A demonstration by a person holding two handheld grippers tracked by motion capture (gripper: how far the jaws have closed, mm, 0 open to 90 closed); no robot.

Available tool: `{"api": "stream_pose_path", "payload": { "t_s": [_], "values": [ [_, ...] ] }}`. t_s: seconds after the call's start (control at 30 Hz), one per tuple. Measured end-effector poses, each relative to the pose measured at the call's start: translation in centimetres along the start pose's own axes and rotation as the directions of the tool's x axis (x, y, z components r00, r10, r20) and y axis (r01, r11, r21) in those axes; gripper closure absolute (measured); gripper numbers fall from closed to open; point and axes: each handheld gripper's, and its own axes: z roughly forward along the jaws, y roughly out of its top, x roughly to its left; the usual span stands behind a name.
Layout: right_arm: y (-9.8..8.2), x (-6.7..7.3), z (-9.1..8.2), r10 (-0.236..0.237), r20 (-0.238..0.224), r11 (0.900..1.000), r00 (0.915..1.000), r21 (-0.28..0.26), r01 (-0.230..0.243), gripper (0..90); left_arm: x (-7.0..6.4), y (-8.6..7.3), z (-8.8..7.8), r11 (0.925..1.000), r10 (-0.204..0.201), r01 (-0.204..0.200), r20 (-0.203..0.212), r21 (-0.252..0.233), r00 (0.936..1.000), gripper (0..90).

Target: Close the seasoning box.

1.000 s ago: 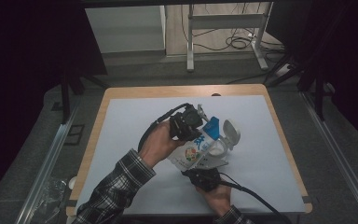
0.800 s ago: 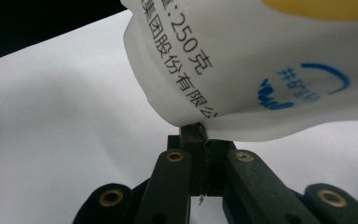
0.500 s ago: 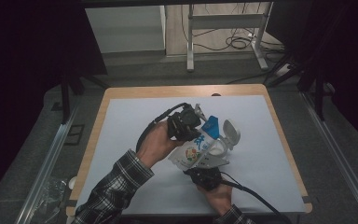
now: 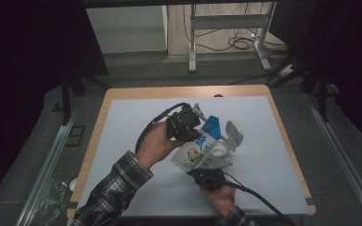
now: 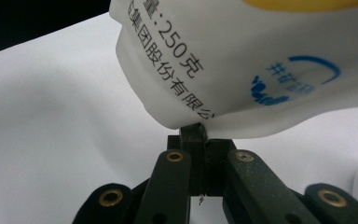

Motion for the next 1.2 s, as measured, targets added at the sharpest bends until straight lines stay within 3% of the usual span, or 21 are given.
{"api": "stream_pose_path", "payload": {
  "t_s": [0.33, 0.53, 0.67, 1.07, 1.2],
  "values": [
    [0.0, -0.2, -0.1, -0.01, 0.012, 1.0, 0.9999, -0.003, 0.01, 87.8, 0.9, -0.7, -0.1, 0.9982, -0.024, 0.027, 0.049, -0.054, 0.9985, 90.0],
    [-0.1, -0.3, -0.3, -0.005, 0.009, 1.0, 0.9999, -0.01, 0.005, 80.1, 1.2, -1.2, -0.1, 0.9946, -0.046, 0.053, 0.085, -0.089, 0.9954, 90.0],
    [-0.1, -0.4, -0.8, 0.008, -0.003, 1.0, 1.0, -0.018, -0.008, 77.5, 1.4, -1.6, 0.1, 0.9947, -0.045, 0.052, 0.077, -0.089, 0.996, 90.0],
    [0.1, -0.1, -2.4, 0.018, -0.061, 0.998, 0.9979, -0.054, -0.022, 74.7, 1.9, -2.8, 0.2, 0.9877, -0.054, 0.07, 0.116, -0.14, 0.9918, 90.0],
    [0.0, -0.3, -3.0, 0.033, -0.075, 0.998, 0.9967, -0.056, -0.037, 73.7, 2.2, -3.4, 0.4, 0.9836, -0.073, 0.094, 0.139, -0.154, 0.9876, 90.0]
  ]
}}
